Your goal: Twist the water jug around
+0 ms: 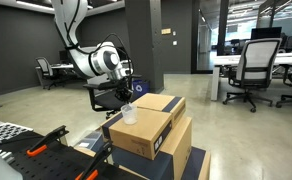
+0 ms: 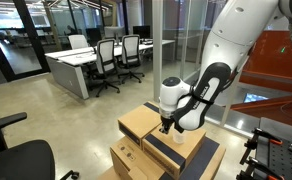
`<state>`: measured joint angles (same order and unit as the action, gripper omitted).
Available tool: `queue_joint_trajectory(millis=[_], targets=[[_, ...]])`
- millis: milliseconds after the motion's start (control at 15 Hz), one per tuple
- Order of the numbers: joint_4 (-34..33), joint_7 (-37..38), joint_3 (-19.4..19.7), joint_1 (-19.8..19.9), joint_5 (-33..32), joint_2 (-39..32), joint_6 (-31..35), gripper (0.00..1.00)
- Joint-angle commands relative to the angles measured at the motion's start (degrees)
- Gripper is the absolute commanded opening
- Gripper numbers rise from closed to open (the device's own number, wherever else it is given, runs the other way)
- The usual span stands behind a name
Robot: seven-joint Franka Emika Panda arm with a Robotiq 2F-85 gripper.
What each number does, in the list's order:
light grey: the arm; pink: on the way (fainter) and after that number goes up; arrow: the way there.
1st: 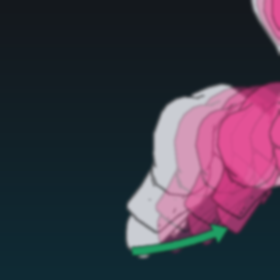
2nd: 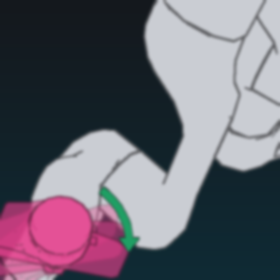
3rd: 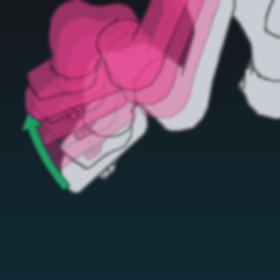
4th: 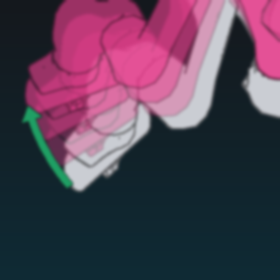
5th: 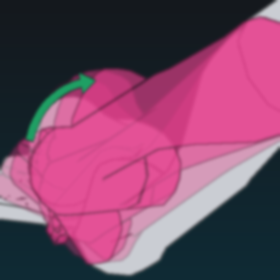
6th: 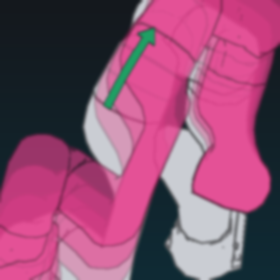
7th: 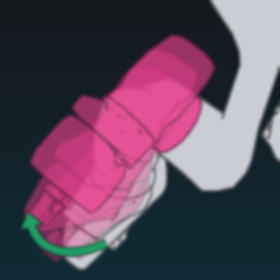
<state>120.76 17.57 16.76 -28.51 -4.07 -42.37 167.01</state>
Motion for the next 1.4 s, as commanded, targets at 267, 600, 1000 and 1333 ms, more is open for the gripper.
queue_joint_trajectory(millis=[267,600,1000,1333], targets=[[-2.5,1.2,-0.5,1.7,-0.9,-1.2,-1.4,0.06],[-3.3,1.1,-0.8,3.1,-0.8,-1.4,-1.9,0.06],[-3.4,0.9,-1.3,4.4,-0.6,-1.3,-2.0,0.06],[-3.3,0.8,-1.5,5.5,-0.5,-1.2,-2.1,0.06]])
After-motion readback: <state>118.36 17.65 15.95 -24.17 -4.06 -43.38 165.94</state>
